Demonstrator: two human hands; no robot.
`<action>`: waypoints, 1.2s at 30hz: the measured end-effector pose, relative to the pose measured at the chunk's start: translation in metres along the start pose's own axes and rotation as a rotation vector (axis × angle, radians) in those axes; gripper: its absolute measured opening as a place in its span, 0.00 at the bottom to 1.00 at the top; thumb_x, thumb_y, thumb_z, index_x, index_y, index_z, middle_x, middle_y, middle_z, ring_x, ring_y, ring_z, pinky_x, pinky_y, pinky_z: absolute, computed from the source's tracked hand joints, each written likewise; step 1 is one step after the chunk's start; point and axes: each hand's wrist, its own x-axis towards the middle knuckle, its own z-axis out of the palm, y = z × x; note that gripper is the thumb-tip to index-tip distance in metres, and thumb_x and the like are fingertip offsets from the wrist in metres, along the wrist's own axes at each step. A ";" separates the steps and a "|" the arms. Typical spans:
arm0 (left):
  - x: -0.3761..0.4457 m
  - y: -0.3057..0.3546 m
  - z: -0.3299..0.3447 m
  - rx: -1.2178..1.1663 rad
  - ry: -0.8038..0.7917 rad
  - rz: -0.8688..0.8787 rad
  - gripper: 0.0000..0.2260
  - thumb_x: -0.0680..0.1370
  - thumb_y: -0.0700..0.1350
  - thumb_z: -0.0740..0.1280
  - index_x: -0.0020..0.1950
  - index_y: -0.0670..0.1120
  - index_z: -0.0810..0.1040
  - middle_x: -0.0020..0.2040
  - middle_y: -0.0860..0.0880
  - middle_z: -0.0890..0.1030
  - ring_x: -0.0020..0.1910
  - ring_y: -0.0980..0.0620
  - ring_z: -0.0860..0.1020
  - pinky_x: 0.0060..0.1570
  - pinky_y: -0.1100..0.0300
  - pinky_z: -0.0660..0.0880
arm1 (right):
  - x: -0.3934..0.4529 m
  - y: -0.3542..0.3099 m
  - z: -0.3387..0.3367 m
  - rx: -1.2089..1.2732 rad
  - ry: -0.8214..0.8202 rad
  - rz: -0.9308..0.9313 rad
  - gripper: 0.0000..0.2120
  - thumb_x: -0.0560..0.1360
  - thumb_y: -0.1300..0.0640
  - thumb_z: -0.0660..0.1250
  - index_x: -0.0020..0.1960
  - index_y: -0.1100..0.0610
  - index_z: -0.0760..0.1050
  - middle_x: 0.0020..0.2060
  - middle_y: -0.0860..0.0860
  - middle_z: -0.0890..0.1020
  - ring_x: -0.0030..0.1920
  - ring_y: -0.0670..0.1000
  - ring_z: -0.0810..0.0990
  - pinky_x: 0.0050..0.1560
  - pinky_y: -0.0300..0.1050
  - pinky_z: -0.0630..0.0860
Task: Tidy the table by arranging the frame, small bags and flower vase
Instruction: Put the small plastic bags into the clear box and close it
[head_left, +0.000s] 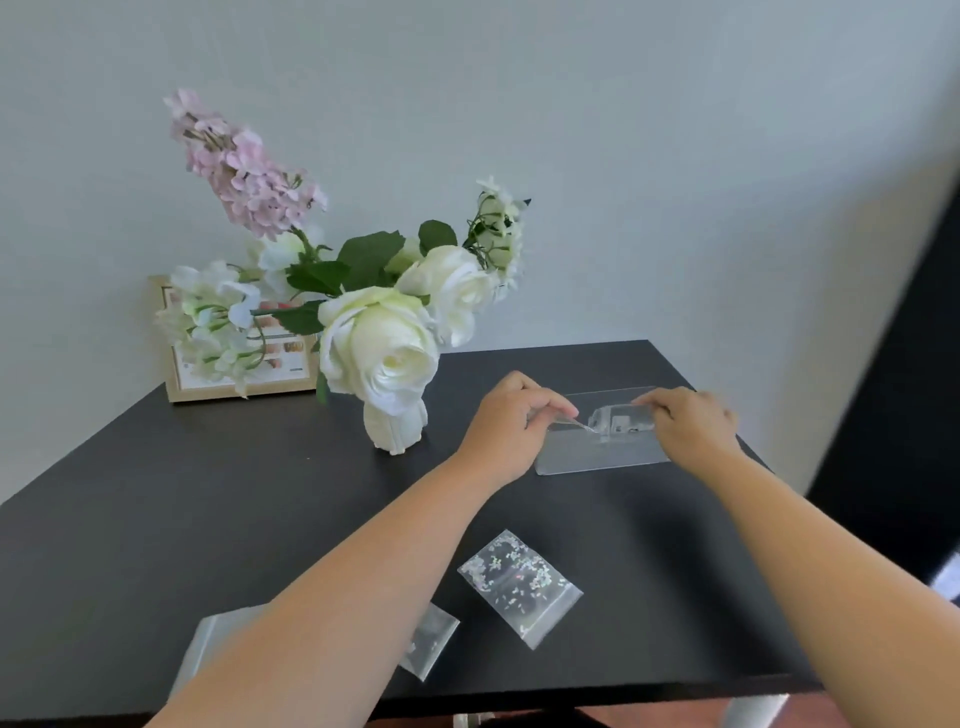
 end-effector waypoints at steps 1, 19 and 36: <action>0.007 0.002 0.008 0.011 -0.002 -0.013 0.11 0.81 0.43 0.64 0.49 0.56 0.84 0.46 0.54 0.73 0.47 0.57 0.73 0.45 0.71 0.68 | 0.002 0.003 0.001 -0.007 -0.013 0.000 0.22 0.77 0.58 0.51 0.53 0.39 0.79 0.52 0.47 0.79 0.60 0.55 0.70 0.59 0.52 0.60; 0.061 -0.033 0.081 0.220 -0.184 -0.269 0.19 0.84 0.42 0.52 0.70 0.54 0.74 0.62 0.48 0.73 0.60 0.47 0.71 0.58 0.52 0.72 | 0.007 0.035 0.014 -0.176 -0.019 -0.001 0.25 0.78 0.53 0.47 0.72 0.45 0.67 0.63 0.48 0.72 0.62 0.54 0.63 0.62 0.53 0.57; -0.028 -0.067 -0.031 0.228 -0.403 -0.259 0.08 0.78 0.54 0.66 0.56 0.59 0.79 0.51 0.58 0.77 0.52 0.57 0.76 0.55 0.57 0.72 | -0.068 -0.018 0.008 0.349 -0.156 -0.248 0.12 0.76 0.58 0.63 0.51 0.42 0.77 0.44 0.44 0.79 0.45 0.48 0.76 0.45 0.41 0.71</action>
